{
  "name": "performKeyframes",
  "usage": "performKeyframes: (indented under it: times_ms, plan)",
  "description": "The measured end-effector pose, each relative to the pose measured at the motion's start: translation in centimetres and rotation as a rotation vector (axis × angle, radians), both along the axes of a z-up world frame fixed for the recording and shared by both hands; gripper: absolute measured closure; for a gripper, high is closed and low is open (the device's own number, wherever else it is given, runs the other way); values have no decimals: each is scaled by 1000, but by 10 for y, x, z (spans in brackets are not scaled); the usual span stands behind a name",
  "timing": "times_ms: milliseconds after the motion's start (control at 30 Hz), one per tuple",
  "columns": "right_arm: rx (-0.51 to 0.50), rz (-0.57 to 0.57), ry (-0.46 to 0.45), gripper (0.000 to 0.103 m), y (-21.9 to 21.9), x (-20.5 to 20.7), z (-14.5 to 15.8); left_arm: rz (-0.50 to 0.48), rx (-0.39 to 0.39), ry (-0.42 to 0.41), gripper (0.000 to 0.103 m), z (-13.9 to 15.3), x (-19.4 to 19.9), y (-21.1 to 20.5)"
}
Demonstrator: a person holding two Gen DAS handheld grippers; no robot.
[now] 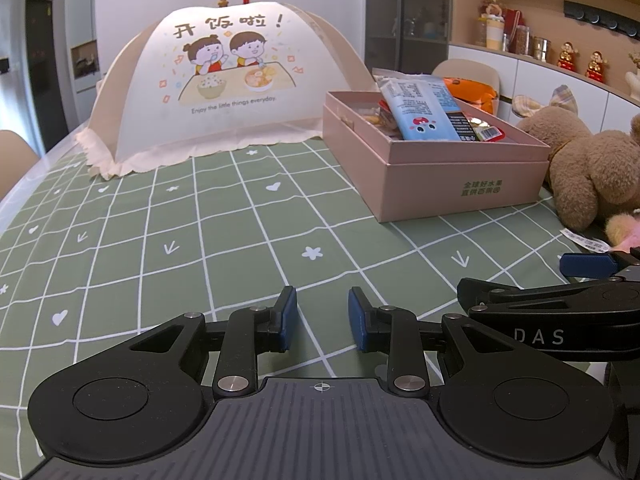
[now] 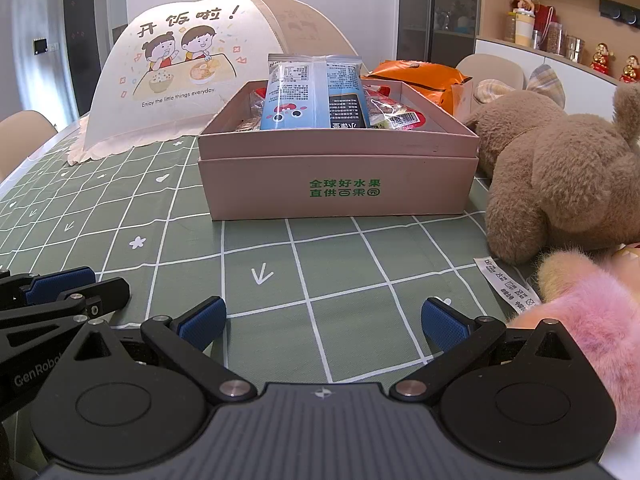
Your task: Organize snacks
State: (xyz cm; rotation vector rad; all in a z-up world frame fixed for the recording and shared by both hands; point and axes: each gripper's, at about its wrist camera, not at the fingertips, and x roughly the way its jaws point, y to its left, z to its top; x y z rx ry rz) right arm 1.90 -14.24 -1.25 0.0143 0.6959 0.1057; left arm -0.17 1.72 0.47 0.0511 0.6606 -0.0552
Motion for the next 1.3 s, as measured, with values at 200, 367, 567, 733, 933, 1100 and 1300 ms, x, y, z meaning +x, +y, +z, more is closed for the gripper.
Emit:
performKeyframes:
  times_ms: [200,367,567,733,933,1100,1300]
  plan:
    - [0,0,0,0,0,0,0,0,0,0,71,0,0,0]
    - [0,0,0,0,0,0,0,1,0,0,71,0,0,0]
    - [0,0,0,0,0,0,0,1,0,0,71,0,0,0]
    - [0,0,0,0,0,0,0,1,0,0,71,0,0,0]
    - [0,0,0,0,0,0,0,1,0,0,71,0,0,0]
    - [0,0,0,0,0,0,0,1,-1,0,71,0,0,0]
    - [0,0,0,0,0,0,0,-13,-10,-1,71,1,-1,-1]
